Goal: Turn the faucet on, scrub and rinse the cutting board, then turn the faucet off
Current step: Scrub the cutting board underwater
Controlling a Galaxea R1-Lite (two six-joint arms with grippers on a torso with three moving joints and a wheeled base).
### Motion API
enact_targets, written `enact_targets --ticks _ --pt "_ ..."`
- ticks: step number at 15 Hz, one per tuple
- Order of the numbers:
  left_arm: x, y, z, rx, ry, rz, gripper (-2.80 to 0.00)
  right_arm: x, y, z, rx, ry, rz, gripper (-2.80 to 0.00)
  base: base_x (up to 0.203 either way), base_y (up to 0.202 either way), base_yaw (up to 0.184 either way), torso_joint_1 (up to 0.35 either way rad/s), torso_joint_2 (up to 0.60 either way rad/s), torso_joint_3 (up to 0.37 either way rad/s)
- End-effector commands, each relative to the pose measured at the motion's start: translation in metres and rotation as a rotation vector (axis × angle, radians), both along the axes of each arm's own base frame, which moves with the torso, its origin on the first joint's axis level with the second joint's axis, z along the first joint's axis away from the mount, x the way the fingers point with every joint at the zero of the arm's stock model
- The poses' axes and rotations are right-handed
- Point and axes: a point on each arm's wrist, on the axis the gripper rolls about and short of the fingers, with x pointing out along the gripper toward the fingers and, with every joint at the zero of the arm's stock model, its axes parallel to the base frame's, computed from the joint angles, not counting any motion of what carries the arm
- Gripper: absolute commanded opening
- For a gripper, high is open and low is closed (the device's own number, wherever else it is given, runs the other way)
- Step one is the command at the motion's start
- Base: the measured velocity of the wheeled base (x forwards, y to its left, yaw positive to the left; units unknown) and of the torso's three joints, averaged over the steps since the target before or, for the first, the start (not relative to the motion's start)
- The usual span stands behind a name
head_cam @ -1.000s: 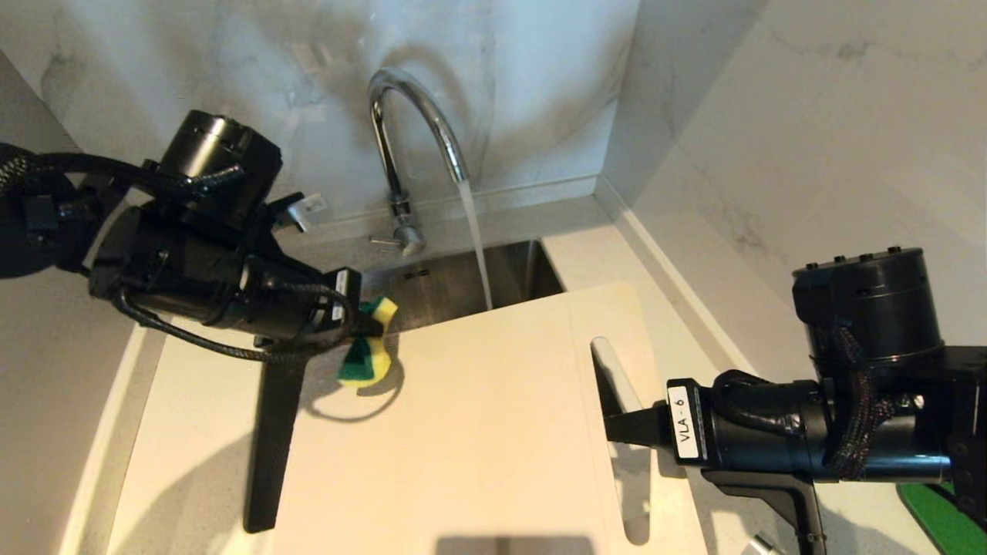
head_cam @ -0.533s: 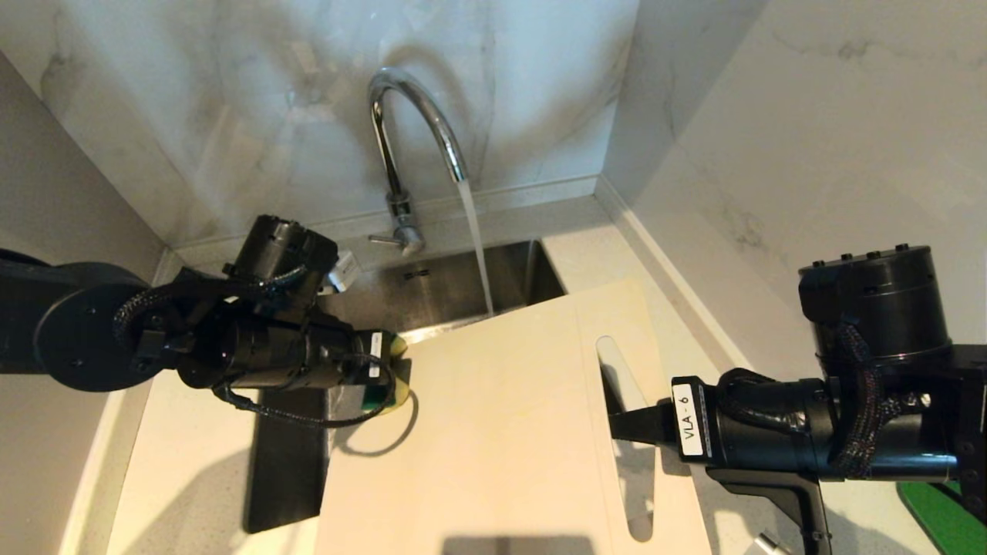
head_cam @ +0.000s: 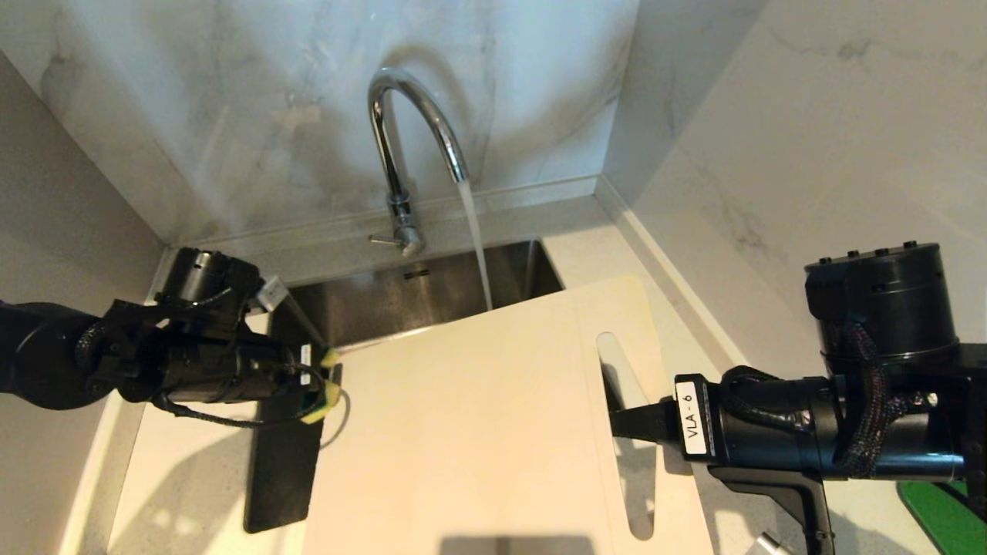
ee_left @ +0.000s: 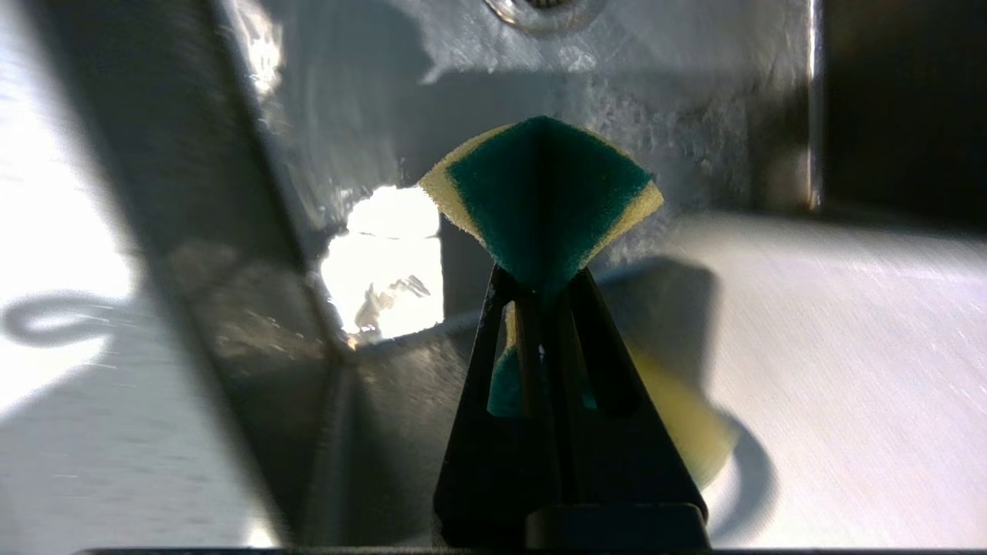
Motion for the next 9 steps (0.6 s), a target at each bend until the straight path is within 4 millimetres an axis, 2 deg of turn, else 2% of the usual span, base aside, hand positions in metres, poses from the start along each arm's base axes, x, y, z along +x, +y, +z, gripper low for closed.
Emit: enact_targets --ticks 1,3,6,7,9 --pt "-0.004 0.021 0.028 -0.051 -0.075 0.026 -2.8 0.0 0.0 0.0 -0.005 -0.01 0.007 -2.8 0.0 0.0 0.0 0.0 0.0 0.0" --pt "-0.011 0.024 0.057 -0.073 -0.125 0.022 -2.8 0.0 0.0 0.0 -0.005 -0.01 0.007 -2.8 0.0 0.0 0.0 0.0 0.0 0.0" --pt "-0.03 0.025 0.112 -0.113 -0.181 -0.001 -2.8 0.0 0.0 0.0 -0.005 -0.012 0.007 -2.8 0.0 0.0 0.0 0.0 0.0 0.0" --pt "-0.04 0.022 0.129 -0.127 -0.19 -0.019 -2.8 0.0 0.0 0.0 -0.005 -0.011 0.007 -2.8 0.0 0.0 0.0 0.0 0.0 0.0" --pt "-0.063 0.004 0.145 -0.141 -0.153 -0.1 -2.8 0.0 0.0 0.001 -0.004 -0.014 0.006 -2.8 0.0 0.0 0.0 0.0 0.0 0.0"
